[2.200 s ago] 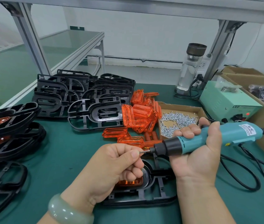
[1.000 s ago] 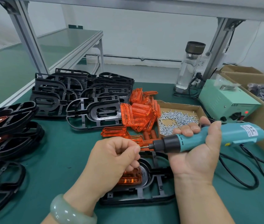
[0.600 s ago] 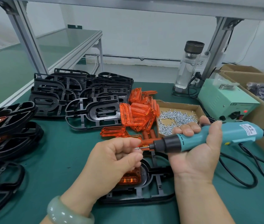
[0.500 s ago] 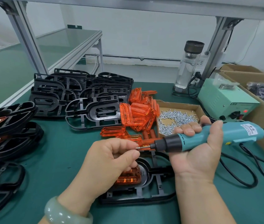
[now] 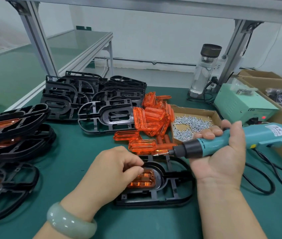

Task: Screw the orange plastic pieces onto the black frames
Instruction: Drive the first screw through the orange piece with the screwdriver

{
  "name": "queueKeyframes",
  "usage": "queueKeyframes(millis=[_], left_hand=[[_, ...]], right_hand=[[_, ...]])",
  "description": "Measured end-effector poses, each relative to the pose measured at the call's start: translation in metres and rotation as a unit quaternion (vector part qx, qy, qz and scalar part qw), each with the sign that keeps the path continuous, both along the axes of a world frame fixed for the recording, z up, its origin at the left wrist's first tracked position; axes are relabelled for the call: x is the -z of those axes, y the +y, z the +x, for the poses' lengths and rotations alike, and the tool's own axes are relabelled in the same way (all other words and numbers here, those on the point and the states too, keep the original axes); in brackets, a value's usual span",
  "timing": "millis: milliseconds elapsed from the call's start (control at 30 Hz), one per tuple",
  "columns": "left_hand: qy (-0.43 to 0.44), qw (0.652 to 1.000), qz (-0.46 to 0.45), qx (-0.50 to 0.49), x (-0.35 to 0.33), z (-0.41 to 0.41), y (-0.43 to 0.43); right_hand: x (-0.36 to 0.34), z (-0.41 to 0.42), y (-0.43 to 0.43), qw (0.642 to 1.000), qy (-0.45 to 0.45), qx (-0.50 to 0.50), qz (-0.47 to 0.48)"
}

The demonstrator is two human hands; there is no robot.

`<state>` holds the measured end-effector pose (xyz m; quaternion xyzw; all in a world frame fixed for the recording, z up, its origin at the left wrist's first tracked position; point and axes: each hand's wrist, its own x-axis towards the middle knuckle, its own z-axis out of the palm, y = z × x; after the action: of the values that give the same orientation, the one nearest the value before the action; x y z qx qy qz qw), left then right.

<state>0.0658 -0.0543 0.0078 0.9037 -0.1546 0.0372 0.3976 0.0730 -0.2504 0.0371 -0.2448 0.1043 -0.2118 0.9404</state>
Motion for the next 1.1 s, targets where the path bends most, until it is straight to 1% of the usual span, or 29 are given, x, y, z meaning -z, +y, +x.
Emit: queueKeyframes(millis=[100,267,433,567,833,967,1100], left_hand=[[-0.022,0.994,0.103,0.036,0.002,-0.001,-0.003],[-0.023,0.982,0.186,0.032,0.002,-0.004,-0.009],[-0.012,0.979,0.201,0.024,0.002,-0.004,-0.013],[0.002,0.983,0.184,0.023,0.004,-0.003,-0.011],[0.002,0.991,0.133,0.030,0.009,-0.001,-0.009],[-0.002,0.992,0.126,0.029,0.010,0.000,-0.009],[-0.009,0.992,0.122,0.027,0.011,-0.001,-0.010]], right_hand=[[-0.005,-0.002,-0.003,0.999,-0.007,0.037,-0.036],[0.000,-0.006,-0.009,0.995,0.004,0.048,-0.090],[0.002,0.002,-0.007,0.987,0.007,0.027,-0.156],[-0.001,0.006,0.002,0.979,-0.017,0.019,-0.203],[-0.003,0.010,0.015,0.970,-0.036,-0.006,-0.240],[-0.001,0.010,0.017,0.961,-0.043,-0.004,-0.274],[0.000,0.010,0.017,0.958,-0.047,-0.008,-0.282]])
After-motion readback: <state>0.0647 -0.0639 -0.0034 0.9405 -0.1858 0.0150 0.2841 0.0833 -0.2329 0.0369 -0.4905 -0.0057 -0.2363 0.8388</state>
